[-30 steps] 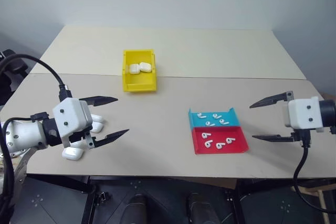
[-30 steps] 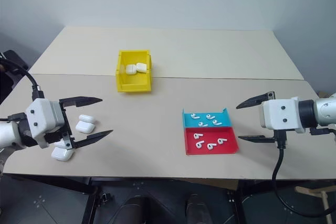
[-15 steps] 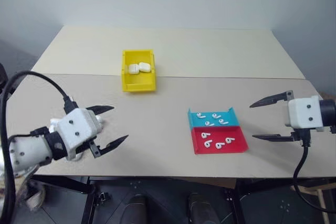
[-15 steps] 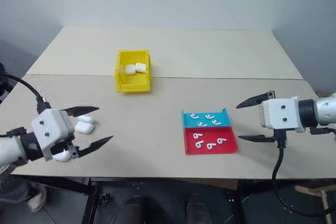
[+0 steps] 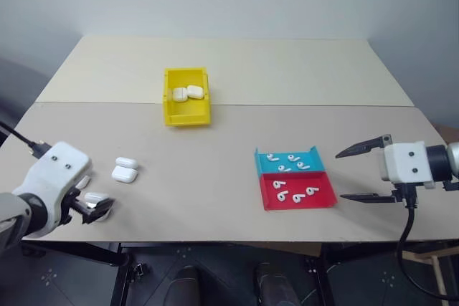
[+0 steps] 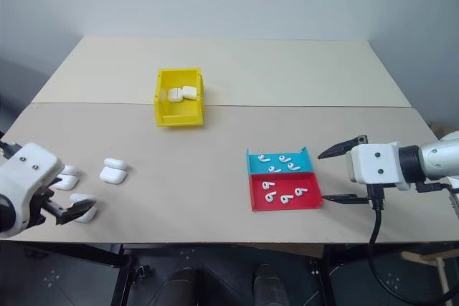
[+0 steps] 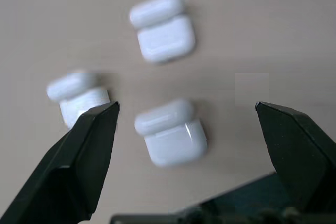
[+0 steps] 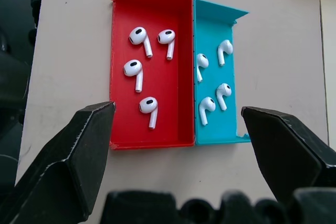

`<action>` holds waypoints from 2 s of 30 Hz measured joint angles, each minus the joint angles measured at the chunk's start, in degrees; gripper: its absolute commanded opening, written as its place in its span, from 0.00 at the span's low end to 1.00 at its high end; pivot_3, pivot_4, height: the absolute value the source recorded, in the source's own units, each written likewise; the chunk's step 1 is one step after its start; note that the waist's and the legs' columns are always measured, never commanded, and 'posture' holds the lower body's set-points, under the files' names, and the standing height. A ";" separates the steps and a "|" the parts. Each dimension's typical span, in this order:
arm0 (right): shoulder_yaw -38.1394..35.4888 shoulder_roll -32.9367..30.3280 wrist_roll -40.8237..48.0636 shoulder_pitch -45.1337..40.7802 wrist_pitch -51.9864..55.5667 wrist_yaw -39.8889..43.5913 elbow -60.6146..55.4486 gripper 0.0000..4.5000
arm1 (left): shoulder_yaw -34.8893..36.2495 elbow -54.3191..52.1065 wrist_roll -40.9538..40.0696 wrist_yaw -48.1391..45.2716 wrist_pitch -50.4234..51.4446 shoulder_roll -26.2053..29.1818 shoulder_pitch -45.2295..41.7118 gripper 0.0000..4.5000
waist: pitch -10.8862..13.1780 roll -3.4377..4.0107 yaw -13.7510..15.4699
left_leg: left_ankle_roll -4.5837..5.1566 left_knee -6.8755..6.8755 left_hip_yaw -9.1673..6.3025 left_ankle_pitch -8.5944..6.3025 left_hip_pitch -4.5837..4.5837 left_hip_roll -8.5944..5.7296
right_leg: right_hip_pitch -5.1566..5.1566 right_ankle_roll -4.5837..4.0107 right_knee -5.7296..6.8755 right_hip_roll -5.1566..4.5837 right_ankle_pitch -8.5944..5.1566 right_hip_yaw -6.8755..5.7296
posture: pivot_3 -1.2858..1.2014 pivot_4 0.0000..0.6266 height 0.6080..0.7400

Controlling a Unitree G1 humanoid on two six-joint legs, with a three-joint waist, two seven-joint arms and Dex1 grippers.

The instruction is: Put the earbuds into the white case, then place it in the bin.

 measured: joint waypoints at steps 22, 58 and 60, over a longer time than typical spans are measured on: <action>-5.44 0.45 0.03 8.41 5.15 -2.88 -7.22 0.99 | -16.36 25.21 -13.05 11.55 0.01 5.43 -7.91 1.00 | 0.00 -0.01 -0.03 | -0.01 -0.03 0.01 -0.01 -0.02 -0.02 | -0.04 -0.06 0.04 0.00 -0.03 -0.01 | 0.52 0.24 1.00; -5.61 0.51 -0.24 9.61 6.51 -6.26 -9.01 1.00 | -25.92 31.87 -12.88 19.57 0.00 -1.87 -16.45 0.66 | -0.07 0.01 0.23 | -0.01 -0.03 0.01 0.00 0.04 -0.04 | 0.03 -0.05 0.04 -0.01 -0.03 0.00 | 0.52 0.24 1.00; -5.50 0.53 -0.28 9.56 6.50 -6.35 -9.00 1.00 | -25.88 31.89 -12.87 19.57 0.00 -1.84 -16.44 0.62 | -0.07 0.01 0.19 | -0.01 -0.03 0.01 0.00 0.04 -0.04 | 0.03 -0.05 0.04 -0.01 -0.03 0.00 | 0.52 0.24 1.00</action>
